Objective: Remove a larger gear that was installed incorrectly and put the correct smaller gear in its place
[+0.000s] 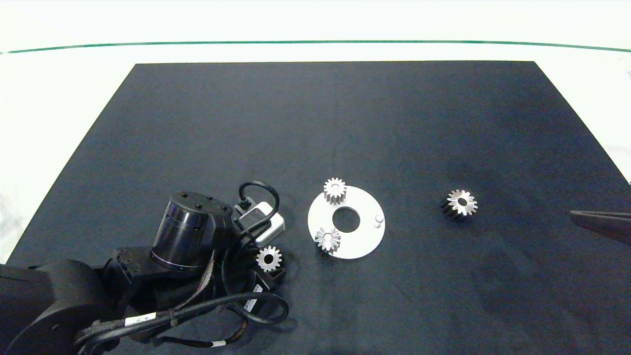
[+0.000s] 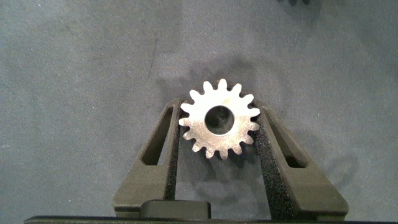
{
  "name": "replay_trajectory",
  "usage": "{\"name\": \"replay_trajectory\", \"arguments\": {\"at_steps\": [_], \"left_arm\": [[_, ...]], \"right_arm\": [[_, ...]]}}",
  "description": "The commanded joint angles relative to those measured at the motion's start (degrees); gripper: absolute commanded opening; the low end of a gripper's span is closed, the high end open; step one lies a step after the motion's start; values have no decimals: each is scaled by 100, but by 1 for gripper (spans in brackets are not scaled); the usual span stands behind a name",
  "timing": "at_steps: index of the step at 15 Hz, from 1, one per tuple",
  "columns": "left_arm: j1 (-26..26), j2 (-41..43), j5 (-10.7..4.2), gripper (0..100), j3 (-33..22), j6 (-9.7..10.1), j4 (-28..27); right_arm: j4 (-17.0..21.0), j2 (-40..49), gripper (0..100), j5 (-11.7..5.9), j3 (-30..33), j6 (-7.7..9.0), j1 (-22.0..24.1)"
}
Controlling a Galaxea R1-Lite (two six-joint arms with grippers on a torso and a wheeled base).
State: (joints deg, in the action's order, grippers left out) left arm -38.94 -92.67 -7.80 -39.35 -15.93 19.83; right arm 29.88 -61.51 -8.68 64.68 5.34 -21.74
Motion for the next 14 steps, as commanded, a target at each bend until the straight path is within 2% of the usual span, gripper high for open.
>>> {"name": "replay_trajectory", "arguments": {"at_steps": [1, 7, 11, 14], "left_arm": [[-9, -23, -46, 33, -2, -15, 73], [-17, -14, -46, 22, 15, 2, 73], [0, 197, -46, 22, 77, -33, 73], [-176, 487, -134, 22, 68, -121, 47]], "right_arm": [[18, -1, 100, -11, 0, 2, 3], [18, 43, 100, -11, -26, 11, 3], [18, 69, 100, -2, -26, 11, -15], [27, 148, 100, 33, -26, 11, -15]]}}
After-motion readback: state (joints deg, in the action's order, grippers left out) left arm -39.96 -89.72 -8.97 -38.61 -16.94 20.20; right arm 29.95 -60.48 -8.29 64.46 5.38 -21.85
